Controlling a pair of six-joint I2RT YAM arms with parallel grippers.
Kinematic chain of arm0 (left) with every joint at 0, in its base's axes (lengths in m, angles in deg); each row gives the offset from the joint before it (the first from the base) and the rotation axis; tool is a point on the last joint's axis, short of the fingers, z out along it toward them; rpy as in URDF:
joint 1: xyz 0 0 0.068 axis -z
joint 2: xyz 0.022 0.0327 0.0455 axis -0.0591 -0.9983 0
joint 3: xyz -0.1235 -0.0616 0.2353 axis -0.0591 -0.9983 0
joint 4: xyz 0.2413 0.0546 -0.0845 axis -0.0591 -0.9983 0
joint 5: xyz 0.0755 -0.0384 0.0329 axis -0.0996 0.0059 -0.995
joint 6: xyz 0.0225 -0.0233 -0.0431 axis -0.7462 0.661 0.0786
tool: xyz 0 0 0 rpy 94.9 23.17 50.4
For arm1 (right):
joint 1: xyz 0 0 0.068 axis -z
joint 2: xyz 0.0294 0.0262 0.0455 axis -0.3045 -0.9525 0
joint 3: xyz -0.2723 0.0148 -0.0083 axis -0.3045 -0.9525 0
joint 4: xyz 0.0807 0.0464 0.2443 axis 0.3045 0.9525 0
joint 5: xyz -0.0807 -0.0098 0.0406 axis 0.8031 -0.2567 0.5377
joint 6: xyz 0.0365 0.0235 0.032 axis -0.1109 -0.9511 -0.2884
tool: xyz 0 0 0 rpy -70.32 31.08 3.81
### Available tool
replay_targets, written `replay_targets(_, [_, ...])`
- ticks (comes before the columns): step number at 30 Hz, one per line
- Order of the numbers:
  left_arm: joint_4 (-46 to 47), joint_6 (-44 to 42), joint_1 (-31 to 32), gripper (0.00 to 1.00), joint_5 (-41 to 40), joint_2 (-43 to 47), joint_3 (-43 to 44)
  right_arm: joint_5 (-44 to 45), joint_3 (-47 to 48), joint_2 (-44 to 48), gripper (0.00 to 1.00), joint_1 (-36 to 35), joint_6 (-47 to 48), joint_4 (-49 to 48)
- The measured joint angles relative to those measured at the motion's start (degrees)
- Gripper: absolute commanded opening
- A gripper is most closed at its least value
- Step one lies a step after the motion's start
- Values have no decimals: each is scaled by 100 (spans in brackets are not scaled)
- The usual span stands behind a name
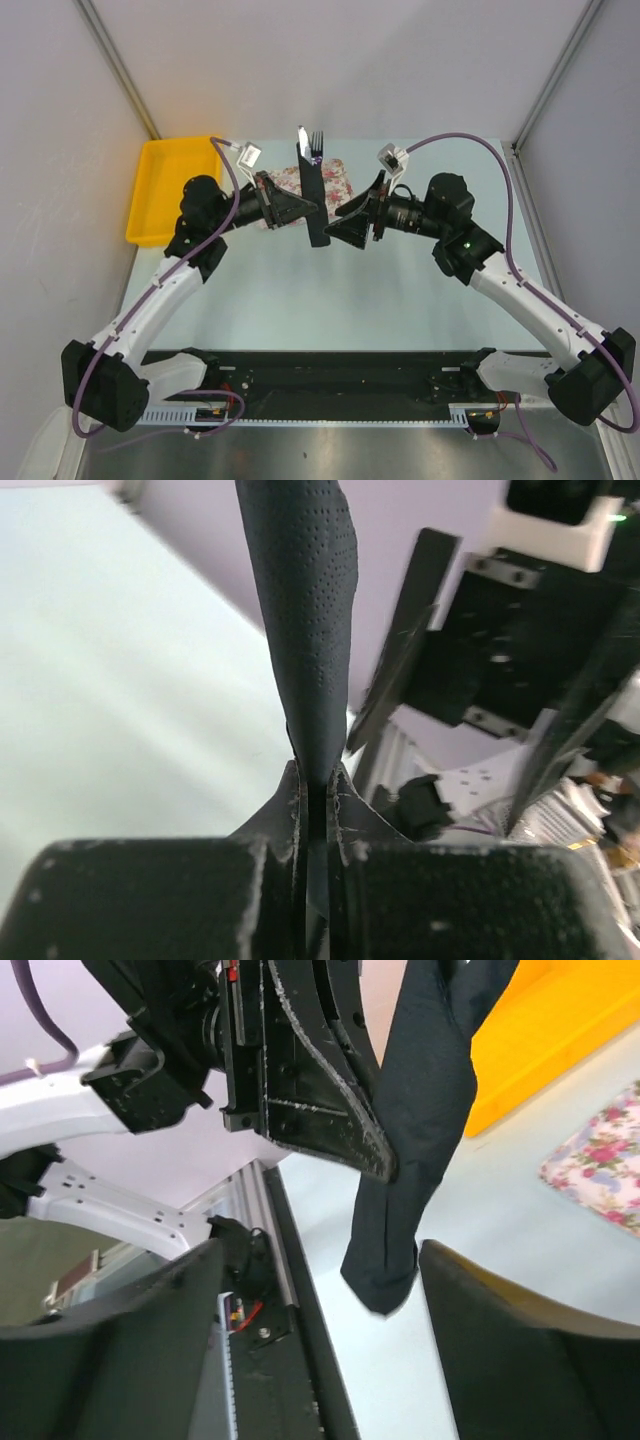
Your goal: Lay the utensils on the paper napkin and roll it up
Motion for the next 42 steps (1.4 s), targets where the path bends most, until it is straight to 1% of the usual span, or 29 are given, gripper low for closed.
replay_targets(1, [-236,-173,-107,0,0,-35,66,-2,2,-9,97,46,-4,4])
replay_targets(2, [-470,-367,-234,0,7,-68,125,-2,4,-20,100,94,-7,17])
replay_targets(6, [-1508,-1187,-817,0,92,-365,538,-4,74,-149,100,295,26,170])
replay_targets(7, [-1637,-1311,-997,0,90,-431,608,-7,90,-186,100,352,28,223])
replay_targets(12, [-2785,-2492,-2114,0,98,-1239,1453,-31,131,-337,100,527,85,481])
replay_targets(17, [-3440,-3569,-3080,0,-155,-2162,2282,-109,131,-444,100,542,138,544])
replay_targets(20, [-3593,-3945,-3399,0,-378,-2544,2516,-142,131,-516,100,542,138,549])
replay_targets(22, [-3744,-4164,-3646,0,-404,-2983,2837,-166,131,-568,100,542,140,557])
replay_targets(26, [-4100,-4627,-4000,0,-396,-3915,3560,-216,131,-684,100,544,177,586])
replay_targets(28, [-4319,-4913,-4181,0,-240,-4439,4013,-256,133,-739,100,544,179,590])
replay_targets(32, [-4680,-5217,-4472,0,-160,-5287,4693,-328,133,-831,100,544,179,610])
replay_targets(36, [-4964,-5372,-4612,0,-293,-5853,5121,-372,133,-911,100,542,181,619])
replay_targets(42, [-5206,-5344,-4590,0,-264,-6489,5591,-382,133,-1086,100,542,188,625])
